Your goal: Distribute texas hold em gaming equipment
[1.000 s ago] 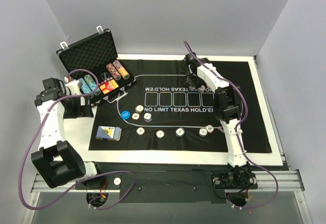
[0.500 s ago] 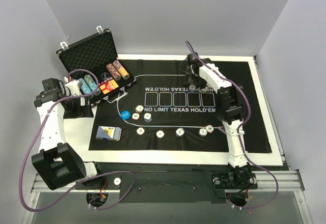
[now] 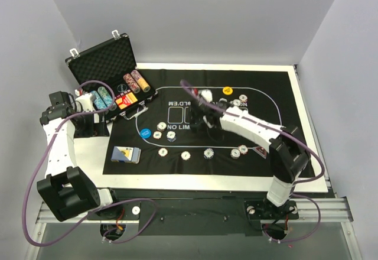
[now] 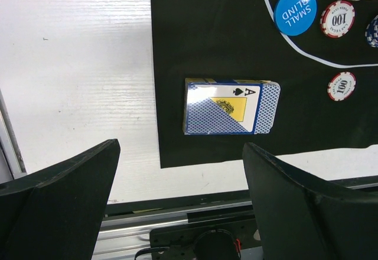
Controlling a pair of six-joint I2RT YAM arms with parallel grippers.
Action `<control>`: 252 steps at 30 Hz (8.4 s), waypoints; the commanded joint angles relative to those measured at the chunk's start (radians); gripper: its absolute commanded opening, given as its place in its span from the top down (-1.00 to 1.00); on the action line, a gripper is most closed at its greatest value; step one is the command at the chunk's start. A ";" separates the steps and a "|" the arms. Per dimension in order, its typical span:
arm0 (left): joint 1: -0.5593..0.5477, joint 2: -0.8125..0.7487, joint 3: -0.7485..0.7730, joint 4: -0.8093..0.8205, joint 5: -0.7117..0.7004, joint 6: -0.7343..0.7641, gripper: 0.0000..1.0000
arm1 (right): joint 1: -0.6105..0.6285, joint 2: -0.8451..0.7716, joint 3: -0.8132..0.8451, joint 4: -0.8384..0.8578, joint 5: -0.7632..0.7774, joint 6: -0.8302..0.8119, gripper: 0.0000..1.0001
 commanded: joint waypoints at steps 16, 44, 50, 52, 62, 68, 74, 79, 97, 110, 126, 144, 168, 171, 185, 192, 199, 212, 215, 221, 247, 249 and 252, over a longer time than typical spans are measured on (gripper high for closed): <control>0.007 -0.046 -0.001 -0.007 0.025 0.014 -0.95 | 0.165 -0.059 -0.328 0.067 0.060 0.130 -0.31; 0.009 -0.041 -0.007 -0.007 0.022 0.020 -0.95 | 0.149 -0.060 -0.354 0.047 0.095 0.101 -0.08; 0.007 -0.040 -0.014 0.000 0.018 0.020 -0.95 | 0.149 -0.042 -0.343 0.042 0.092 0.090 -0.08; 0.007 -0.041 -0.017 0.003 0.016 0.020 -0.94 | 0.148 -0.025 -0.341 0.045 0.086 0.093 -0.08; 0.007 -0.035 -0.017 0.005 0.008 0.023 -0.95 | 0.139 -0.023 -0.389 0.110 0.038 0.124 0.22; 0.009 -0.035 -0.022 0.006 0.013 0.022 -0.95 | 0.139 -0.072 -0.384 0.085 0.041 0.122 0.27; 0.009 -0.030 -0.022 0.008 0.018 0.020 -0.95 | 0.132 -0.148 -0.378 0.039 0.044 0.119 0.27; 0.009 -0.029 -0.021 0.008 0.018 0.020 -0.94 | 0.100 -0.204 -0.378 0.009 0.023 0.115 0.27; 0.007 -0.018 -0.028 0.003 0.001 0.061 -0.95 | -0.317 -0.171 -0.472 0.096 0.064 0.076 0.28; 0.007 -0.020 -0.062 -0.075 0.039 0.353 -0.95 | -0.337 -0.099 -0.456 0.188 0.126 0.107 0.24; -0.003 -0.063 -0.110 -0.222 0.215 0.785 -0.95 | -0.291 -0.287 -0.467 0.185 0.161 0.103 -0.52; -0.161 -0.030 -0.365 -0.107 0.137 1.339 -0.94 | -0.210 -0.537 -0.430 0.167 -0.009 0.122 -0.51; -0.241 0.117 -0.292 0.014 0.110 1.504 -0.87 | -0.225 -0.416 -0.358 0.168 -0.209 0.106 -0.47; -0.247 0.117 -0.324 0.098 0.079 1.504 -0.88 | -0.228 -0.399 -0.354 0.176 -0.222 0.104 -0.46; -0.286 0.183 -0.379 0.132 -0.002 1.473 -0.89 | -0.251 -0.369 -0.323 0.179 -0.256 0.090 -0.44; -0.310 0.221 -0.384 0.178 -0.030 1.422 -0.42 | -0.253 -0.359 -0.314 0.180 -0.267 0.092 -0.43; -0.309 0.226 -0.358 0.212 0.034 1.275 0.33 | -0.248 -0.359 -0.311 0.190 -0.322 0.105 -0.43; -0.315 0.056 -0.107 0.014 0.206 1.126 0.59 | -0.021 -0.232 -0.309 0.534 -0.599 0.349 -0.46; -0.318 0.054 -0.024 -0.056 0.234 1.105 0.61 | 0.019 -0.186 -0.283 0.651 -0.663 0.411 -0.57; -0.353 0.055 0.100 -0.103 0.280 1.030 0.62 | 0.050 -0.099 -0.180 0.815 -0.739 0.523 -0.58; -0.471 -0.020 0.203 -0.161 0.318 0.948 0.62 | 0.136 0.073 0.039 0.739 -0.724 0.521 -0.14; -0.474 -0.027 0.208 -0.161 0.329 0.942 0.62 | 0.136 0.084 0.042 0.775 -0.726 0.547 0.01; -0.481 -0.032 0.205 -0.158 0.335 0.937 0.62 | 0.136 0.090 0.045 0.821 -0.738 0.589 0.16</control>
